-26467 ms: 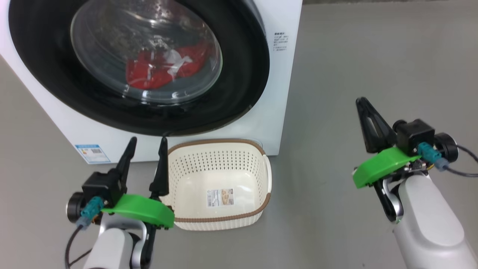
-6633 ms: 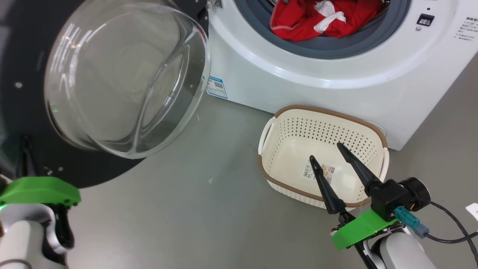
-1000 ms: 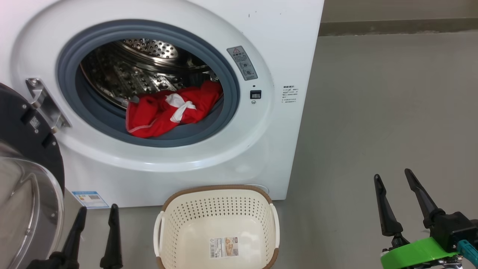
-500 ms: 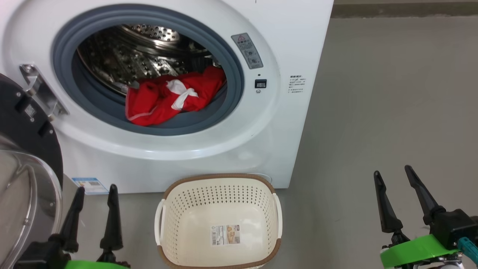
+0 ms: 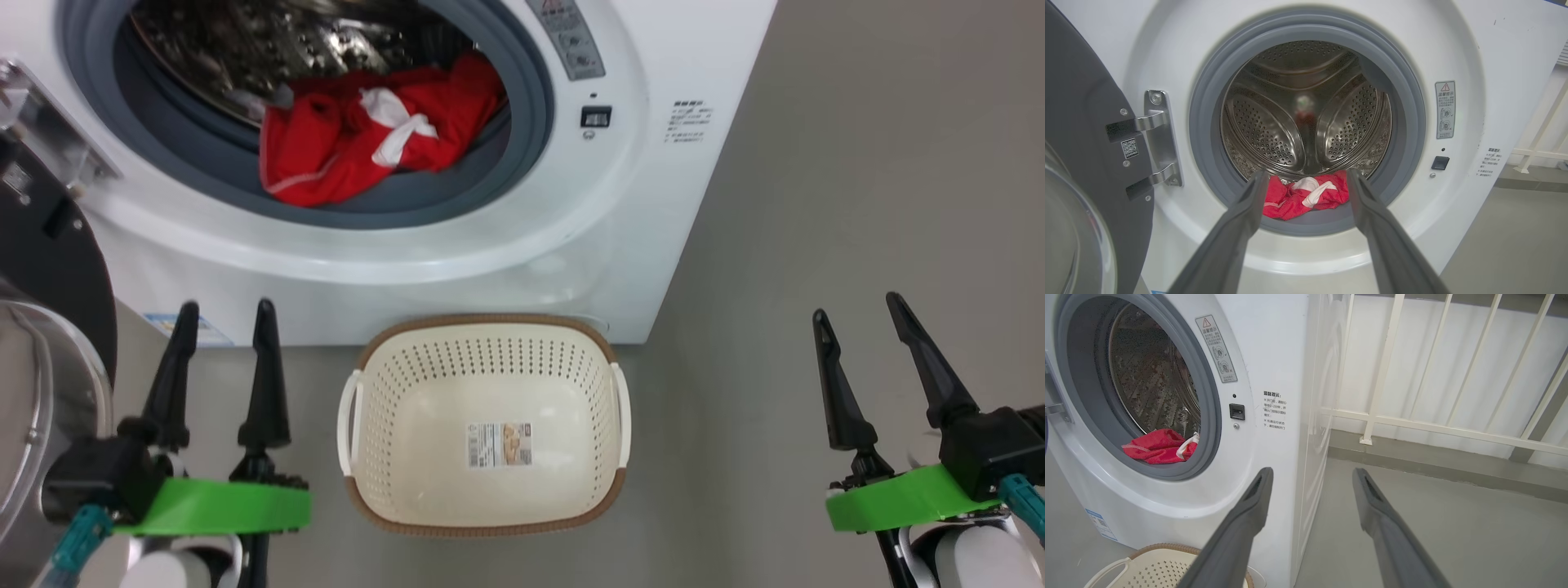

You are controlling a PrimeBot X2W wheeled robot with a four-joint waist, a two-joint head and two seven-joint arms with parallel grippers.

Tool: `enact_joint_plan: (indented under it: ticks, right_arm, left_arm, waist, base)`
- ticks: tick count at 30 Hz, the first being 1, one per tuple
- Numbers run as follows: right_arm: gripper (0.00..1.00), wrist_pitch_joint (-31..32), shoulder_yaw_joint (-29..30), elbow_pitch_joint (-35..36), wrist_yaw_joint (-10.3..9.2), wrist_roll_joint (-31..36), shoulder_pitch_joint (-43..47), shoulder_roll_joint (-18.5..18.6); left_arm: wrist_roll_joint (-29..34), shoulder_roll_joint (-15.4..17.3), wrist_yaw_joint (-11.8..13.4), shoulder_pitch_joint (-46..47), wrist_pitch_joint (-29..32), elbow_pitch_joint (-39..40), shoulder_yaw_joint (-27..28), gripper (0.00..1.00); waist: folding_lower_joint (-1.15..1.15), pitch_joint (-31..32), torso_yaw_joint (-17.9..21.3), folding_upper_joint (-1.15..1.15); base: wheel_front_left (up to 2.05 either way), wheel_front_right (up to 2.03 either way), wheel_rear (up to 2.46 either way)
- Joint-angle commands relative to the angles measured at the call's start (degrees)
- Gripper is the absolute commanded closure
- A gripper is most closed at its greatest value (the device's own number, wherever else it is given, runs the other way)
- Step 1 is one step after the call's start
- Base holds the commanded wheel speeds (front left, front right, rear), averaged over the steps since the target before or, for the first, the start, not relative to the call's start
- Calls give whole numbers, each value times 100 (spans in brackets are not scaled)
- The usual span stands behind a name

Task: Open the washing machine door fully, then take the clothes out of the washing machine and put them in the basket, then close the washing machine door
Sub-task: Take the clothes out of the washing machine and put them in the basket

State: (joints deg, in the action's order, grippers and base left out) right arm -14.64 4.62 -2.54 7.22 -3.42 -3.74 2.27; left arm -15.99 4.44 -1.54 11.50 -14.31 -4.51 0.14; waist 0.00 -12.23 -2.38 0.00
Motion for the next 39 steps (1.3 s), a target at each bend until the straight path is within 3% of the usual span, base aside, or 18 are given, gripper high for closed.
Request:
enact_joint_plan:
  ticks: [1, 10, 20, 31, 39]
  right_arm:
    - [0, -36, -157, 181, 26, 45, -190, 61]
    - [0, -36, -218, 305, 26, 139, -543, 61]
    - [0, -36, -302, 295, 26, 94, -856, 61]
    - [0, -36, -377, 310, 26, 82, -1084, 61]
    - [0, -36, -402, 327, 26, 66, -1180, 61]
  left_arm:
    - [54, 66, -21, 251, -69, 108, 156, 0]
    - [195, 25, -74, 1104, -69, -41, 117, 0]
    - [172, 141, -253, 2172, -69, -744, 99, 0]
    - [488, 507, -20, 3360, 22, -1641, 134, 0]
    - [608, 794, -12, 4057, 293, -2260, 61, 0]
  waist:
    - [0, -313, -87, 0]
    - [0, -959, -125, 0]
    - [0, -1473, 27, 0]
    - [0, -1917, 267, 0]
    - [0, -2168, 372, 0]
  base:
    - [0, 0, 0]
    - [0, 0, 0]
    - [0, 0, 0]
    - [0, 0, 0]
    - [0, 0, 0]
